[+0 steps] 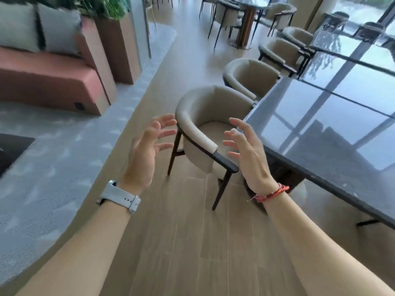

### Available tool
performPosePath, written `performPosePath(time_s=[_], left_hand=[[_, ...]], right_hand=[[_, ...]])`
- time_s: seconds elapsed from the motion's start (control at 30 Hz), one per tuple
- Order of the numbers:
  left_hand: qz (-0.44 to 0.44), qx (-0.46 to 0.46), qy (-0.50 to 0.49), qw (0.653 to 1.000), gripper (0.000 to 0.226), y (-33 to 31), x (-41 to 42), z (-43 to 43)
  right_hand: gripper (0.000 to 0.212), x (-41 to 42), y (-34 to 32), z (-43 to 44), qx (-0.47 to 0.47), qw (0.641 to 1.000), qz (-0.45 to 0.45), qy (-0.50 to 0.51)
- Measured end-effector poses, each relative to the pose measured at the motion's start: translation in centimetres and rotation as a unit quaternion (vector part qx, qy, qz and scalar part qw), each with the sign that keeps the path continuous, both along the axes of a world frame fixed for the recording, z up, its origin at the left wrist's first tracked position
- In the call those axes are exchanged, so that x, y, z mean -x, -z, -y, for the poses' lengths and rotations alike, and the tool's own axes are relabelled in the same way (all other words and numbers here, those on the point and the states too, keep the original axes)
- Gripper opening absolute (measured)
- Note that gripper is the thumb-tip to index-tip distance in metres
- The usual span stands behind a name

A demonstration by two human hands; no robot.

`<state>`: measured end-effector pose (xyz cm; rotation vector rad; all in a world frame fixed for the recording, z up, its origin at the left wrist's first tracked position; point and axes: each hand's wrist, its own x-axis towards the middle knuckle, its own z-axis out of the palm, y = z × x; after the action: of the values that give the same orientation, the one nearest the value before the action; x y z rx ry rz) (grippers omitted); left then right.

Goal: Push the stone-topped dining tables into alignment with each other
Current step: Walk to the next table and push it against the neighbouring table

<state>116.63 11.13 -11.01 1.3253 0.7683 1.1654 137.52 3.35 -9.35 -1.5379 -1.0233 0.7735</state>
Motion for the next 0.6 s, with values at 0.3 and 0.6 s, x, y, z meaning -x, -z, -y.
performPosePath(time_s=[0.3,0.6], left_hand=[[0.009,0.01,-0.118,0.993,0.056,0.8,14.1,-5.8],[-0.018,-0.011,-0.17,0.985,0.06,0.7,17.8,-18.2]], right_hand=[[0.05,12.1,0.5,-10.5,0.009,0.993,-0.02,-0.117],[0.043,15.2,1.2,-24.9,0.003,0.984,-0.045,-0.174]])
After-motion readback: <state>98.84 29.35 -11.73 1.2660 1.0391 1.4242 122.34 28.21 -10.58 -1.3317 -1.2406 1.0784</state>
